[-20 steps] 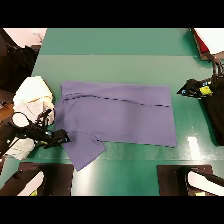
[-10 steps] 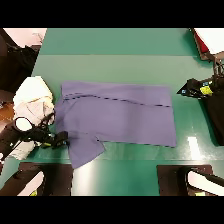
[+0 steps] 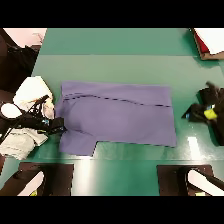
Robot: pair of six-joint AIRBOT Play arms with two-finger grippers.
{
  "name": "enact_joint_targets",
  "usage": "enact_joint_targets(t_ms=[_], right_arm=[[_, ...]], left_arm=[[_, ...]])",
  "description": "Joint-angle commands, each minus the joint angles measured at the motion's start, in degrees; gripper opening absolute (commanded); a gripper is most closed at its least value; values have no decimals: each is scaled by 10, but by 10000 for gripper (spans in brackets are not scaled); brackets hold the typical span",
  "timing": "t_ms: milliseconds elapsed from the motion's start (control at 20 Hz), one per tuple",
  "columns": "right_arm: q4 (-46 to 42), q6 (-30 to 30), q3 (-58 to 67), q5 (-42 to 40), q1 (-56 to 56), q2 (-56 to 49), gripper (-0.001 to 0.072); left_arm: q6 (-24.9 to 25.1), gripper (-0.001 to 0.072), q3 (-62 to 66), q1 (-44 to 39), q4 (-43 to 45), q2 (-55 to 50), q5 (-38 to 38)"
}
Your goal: Fold the shirts.
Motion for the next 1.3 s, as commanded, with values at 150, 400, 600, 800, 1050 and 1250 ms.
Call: enact_joint_targets(t_ms=[150, 400, 600, 800, 1050, 1250], right_arm=[[-22, -1, -202, -32, -49, 30, 449], [-23, 0, -233, -75, 15, 30, 449], [-23, 1, -233, -88, 52, 30, 306], [-26, 1, -222, -89, 52, 30, 153], [-42, 0, -155, -64, 52, 30, 16], [-123, -5, -87, 35, 52, 33, 15]], left_arm=[[25, 26, 19, 0, -23, 0, 3], [25, 26, 19, 0, -28, 0, 3], [25, 26, 19, 0, -28, 0, 0], [25, 26, 19, 0, -28, 0, -1], [37, 25, 19, 0, -28, 0, -11], [37, 23, 15, -4, -24, 2, -84]])
